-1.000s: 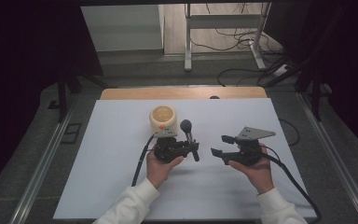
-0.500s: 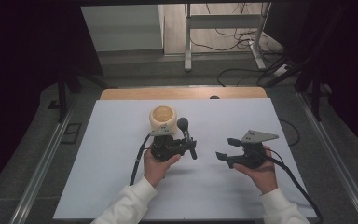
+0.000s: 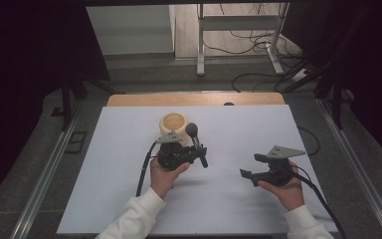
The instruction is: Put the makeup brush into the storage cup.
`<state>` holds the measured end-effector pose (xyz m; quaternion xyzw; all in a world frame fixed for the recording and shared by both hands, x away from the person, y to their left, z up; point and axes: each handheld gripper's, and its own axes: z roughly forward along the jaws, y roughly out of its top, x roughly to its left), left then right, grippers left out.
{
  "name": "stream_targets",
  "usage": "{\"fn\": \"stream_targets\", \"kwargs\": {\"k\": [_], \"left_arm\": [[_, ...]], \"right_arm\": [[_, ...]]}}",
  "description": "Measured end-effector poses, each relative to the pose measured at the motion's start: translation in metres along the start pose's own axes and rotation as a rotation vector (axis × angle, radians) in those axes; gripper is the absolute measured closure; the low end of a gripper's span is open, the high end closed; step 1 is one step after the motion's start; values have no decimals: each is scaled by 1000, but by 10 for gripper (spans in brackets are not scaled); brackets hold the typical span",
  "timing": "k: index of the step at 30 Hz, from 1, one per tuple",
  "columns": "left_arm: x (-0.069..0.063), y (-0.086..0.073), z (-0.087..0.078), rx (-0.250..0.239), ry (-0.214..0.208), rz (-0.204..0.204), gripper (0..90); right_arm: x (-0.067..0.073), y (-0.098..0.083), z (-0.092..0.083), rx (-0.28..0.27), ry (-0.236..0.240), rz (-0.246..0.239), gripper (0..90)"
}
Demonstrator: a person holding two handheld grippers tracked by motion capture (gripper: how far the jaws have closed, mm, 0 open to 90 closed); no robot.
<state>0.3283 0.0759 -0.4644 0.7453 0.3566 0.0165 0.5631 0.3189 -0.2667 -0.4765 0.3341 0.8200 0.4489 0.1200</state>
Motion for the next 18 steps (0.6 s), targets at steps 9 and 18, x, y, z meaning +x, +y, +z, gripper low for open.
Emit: {"fn": "stream_targets", "kwargs": {"k": [9, 18], "left_arm": [[2, 1, -3, -6, 0, -2, 740], [4, 2, -5, -8, 4, -9, 740]], "right_arm": [[-5, -12, -3, 19, -15, 19, 152], [-7, -16, -2, 34, -24, 21, 149]]}}
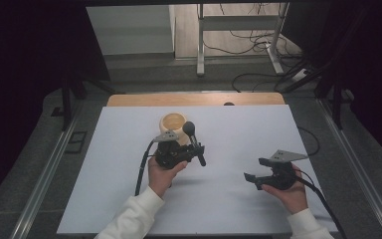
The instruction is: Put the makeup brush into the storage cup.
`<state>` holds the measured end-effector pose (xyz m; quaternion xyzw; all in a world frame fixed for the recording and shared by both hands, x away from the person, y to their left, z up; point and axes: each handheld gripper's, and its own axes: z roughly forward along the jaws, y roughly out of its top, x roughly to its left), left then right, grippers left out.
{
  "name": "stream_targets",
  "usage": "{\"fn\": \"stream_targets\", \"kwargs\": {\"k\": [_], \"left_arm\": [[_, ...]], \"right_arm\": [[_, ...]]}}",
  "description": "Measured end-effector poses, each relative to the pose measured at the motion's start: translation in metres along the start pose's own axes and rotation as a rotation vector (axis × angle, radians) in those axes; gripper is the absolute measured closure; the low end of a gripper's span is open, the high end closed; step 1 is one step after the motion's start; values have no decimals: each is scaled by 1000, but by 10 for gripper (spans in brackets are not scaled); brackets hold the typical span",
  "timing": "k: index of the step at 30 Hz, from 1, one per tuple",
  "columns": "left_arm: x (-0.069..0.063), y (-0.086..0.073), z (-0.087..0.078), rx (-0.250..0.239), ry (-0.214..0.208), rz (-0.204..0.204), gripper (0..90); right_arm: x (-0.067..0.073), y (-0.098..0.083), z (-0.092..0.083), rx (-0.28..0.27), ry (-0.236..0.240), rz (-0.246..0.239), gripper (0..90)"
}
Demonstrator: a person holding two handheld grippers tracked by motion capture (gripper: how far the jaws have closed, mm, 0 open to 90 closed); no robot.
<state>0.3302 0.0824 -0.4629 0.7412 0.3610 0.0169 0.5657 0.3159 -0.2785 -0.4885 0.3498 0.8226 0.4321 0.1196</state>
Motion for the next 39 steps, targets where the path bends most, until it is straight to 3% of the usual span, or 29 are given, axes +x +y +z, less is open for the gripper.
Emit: {"fn": "stream_targets", "kwargs": {"k": [14, 39], "left_arm": [[5, 4, -7, -9, 16, -15, 740], [15, 38, -28, -35, 74, 9, 740]], "right_arm": [[0, -1, 1, 6, -1, 5, 148], [-2, -1, 0, 12, -7, 7, 148]]}}
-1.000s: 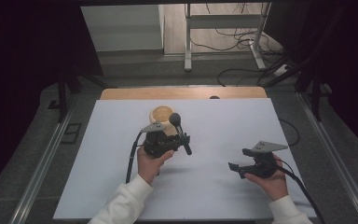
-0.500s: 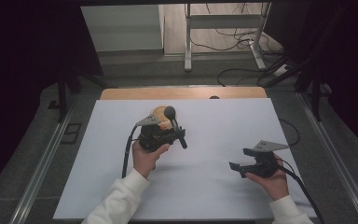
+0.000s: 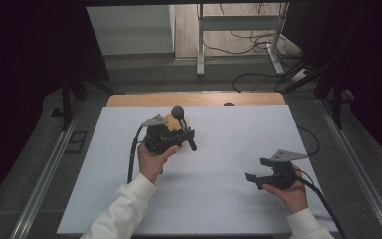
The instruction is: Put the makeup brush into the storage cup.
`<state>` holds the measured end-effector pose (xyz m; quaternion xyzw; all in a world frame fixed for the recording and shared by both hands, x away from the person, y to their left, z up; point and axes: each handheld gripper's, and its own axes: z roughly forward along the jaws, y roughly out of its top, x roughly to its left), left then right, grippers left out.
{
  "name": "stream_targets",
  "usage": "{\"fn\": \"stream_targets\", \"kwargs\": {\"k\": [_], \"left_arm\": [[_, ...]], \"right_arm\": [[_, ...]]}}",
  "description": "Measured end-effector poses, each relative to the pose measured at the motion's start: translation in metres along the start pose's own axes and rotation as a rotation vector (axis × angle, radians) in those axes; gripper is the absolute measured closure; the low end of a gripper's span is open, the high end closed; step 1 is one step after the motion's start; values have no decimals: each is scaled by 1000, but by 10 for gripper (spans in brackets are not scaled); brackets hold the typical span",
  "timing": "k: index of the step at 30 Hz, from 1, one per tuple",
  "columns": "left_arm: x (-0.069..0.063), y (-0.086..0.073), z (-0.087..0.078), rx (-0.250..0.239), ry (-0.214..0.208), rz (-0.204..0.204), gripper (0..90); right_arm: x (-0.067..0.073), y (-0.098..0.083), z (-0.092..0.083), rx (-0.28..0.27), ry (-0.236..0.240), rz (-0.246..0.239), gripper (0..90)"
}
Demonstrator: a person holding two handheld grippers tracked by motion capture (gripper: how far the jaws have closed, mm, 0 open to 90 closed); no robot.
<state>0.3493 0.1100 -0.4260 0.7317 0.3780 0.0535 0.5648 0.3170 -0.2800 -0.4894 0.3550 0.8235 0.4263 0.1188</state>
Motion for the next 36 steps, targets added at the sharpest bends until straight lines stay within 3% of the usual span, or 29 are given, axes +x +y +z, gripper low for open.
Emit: {"fn": "stream_targets", "kwargs": {"k": [7, 17, 36], "left_arm": [[4, 8, -2, -14, 13, 12, 740], [19, 18, -6, -9, 67, 8, 740], [42, 28, -12, -17, 134, -22, 740]], "right_arm": [[-2, 0, -1, -5, 1, 5, 148], [-3, 1, -2, -12, -1, 7, 147], [-4, 0, -1, -7, -7, 13, 144]]}}
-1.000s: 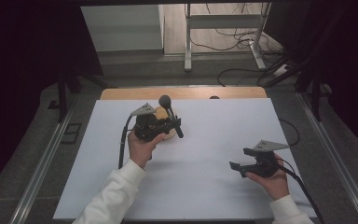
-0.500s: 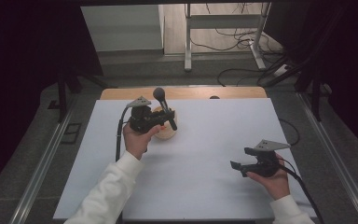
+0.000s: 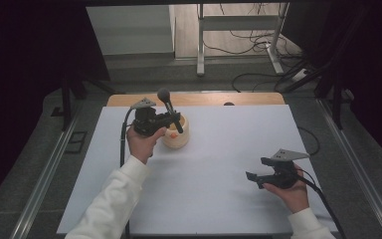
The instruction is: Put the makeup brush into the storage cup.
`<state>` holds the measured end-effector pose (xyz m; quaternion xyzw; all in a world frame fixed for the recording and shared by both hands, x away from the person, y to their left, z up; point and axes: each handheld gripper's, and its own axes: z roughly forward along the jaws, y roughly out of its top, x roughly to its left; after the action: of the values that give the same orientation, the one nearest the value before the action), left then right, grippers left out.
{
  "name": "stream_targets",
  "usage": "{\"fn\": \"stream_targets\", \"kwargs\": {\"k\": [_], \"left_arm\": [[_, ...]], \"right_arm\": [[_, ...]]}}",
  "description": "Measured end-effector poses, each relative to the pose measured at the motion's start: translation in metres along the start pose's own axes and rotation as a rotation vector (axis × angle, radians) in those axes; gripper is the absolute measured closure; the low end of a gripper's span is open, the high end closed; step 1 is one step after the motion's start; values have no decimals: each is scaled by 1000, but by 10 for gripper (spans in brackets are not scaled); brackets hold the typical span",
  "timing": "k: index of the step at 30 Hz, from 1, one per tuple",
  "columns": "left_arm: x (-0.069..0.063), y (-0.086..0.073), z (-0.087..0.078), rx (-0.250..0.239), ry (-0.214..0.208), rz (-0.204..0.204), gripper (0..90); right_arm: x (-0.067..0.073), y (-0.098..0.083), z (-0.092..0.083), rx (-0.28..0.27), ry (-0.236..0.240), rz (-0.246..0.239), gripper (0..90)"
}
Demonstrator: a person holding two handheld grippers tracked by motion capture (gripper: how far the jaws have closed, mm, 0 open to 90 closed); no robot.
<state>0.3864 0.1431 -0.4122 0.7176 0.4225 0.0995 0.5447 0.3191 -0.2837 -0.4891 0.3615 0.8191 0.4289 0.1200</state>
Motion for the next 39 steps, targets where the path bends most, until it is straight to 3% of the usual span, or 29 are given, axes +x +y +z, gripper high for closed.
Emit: {"fn": "stream_targets", "kwargs": {"k": [26, 39], "left_arm": [[23, 11, 1, -1, 70, -31, 740], [32, 21, 7, -10, 99, -26, 740]], "right_arm": [[0, -2, 4, 16, 1, -1, 143], [0, -2, 3, 16, -2, -1, 143]]}}
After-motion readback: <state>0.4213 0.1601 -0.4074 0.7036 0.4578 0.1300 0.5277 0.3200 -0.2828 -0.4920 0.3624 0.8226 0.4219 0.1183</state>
